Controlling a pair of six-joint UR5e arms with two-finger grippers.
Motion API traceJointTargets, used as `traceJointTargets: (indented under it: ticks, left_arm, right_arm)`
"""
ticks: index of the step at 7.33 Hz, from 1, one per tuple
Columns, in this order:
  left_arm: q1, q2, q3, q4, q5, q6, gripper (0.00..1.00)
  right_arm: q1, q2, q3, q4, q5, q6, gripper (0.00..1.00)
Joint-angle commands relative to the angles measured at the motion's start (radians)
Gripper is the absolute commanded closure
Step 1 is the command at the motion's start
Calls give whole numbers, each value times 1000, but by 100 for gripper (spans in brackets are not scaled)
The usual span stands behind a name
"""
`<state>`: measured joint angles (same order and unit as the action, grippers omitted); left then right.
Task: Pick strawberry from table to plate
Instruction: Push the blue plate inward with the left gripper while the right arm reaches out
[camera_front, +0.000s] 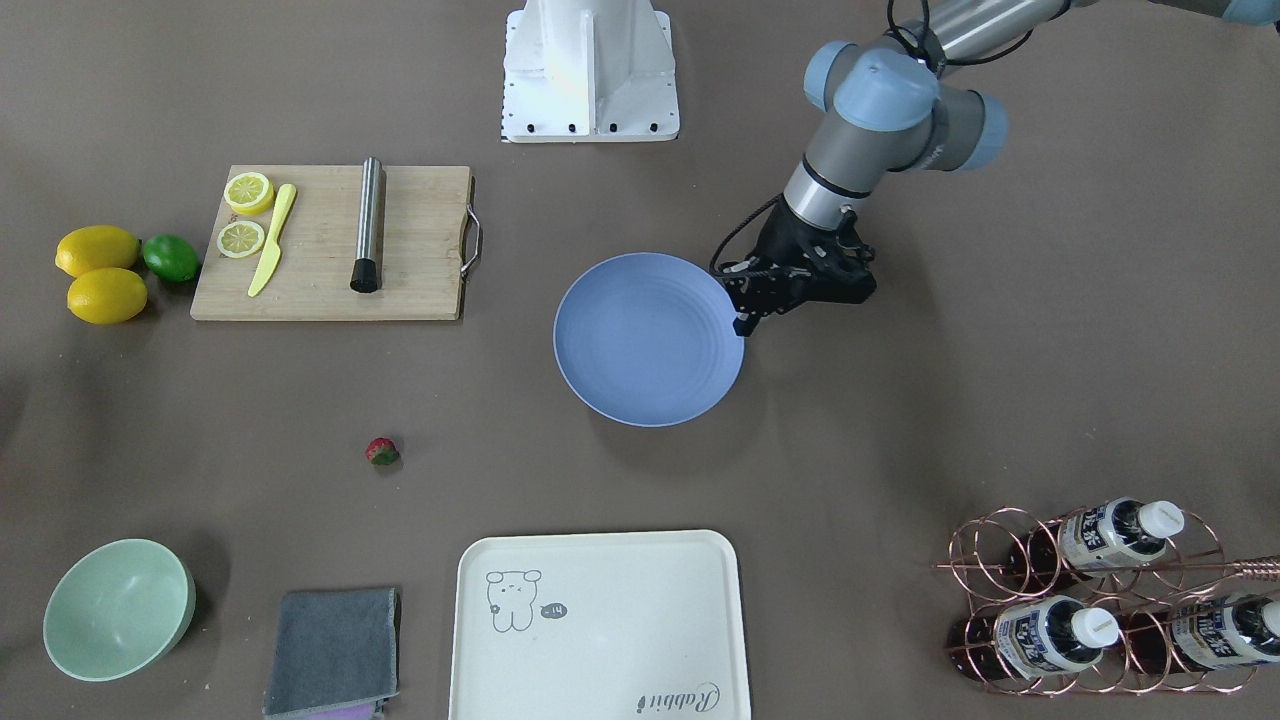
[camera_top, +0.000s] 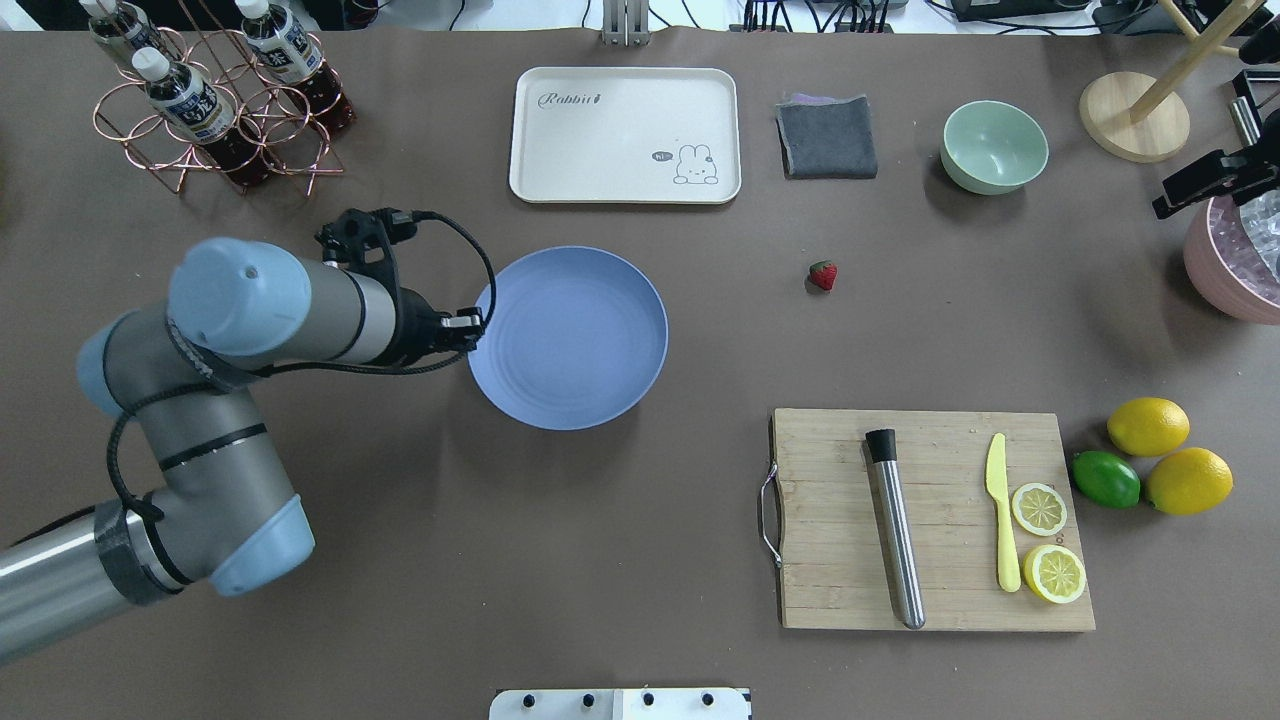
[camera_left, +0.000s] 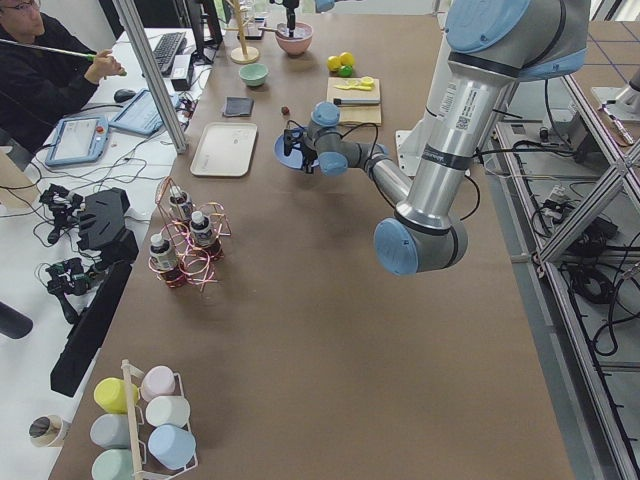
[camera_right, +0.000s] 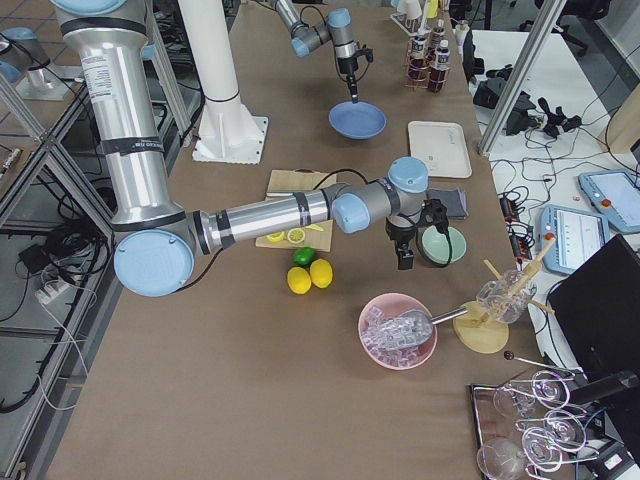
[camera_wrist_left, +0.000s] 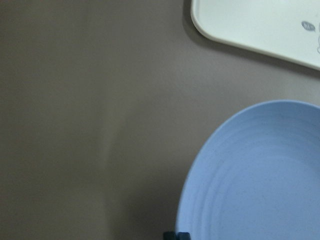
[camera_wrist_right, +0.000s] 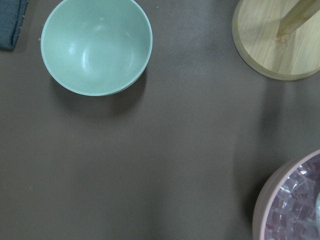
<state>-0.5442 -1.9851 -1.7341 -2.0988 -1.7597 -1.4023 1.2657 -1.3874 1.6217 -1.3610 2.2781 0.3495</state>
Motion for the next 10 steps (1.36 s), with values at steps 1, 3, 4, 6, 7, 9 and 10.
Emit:
traceJointTargets:
  ticks: [1, 3, 4, 6, 7, 9, 10]
  left_arm:
    - [105, -41, -10, 64, 103, -35, 100]
    - [132, -66, -10, 99, 121, -41, 100]
    - [132, -58, -9, 95, 120, -41, 58]
    - [126, -54, -13, 79, 140, -37, 2]
    - [115, -54, -18, 79, 134, -35, 2]
    - [67, -32, -51, 77, 105, -29, 2]
    - [29, -29, -55, 79, 53, -23, 2]
  right_arm:
    - [-34, 19, 4, 23, 1, 121, 0]
    - [-97, 28, 6, 103, -3, 270, 0]
    - [-109, 50, 7, 103, -5, 322, 0]
    - [-164, 91, 6, 99, -47, 376, 0]
    - [-201, 125, 4, 95, -49, 432, 0]
    - [-328, 209, 4, 95, -155, 618, 0]
    - [-379, 226, 6, 95, -196, 662, 0]
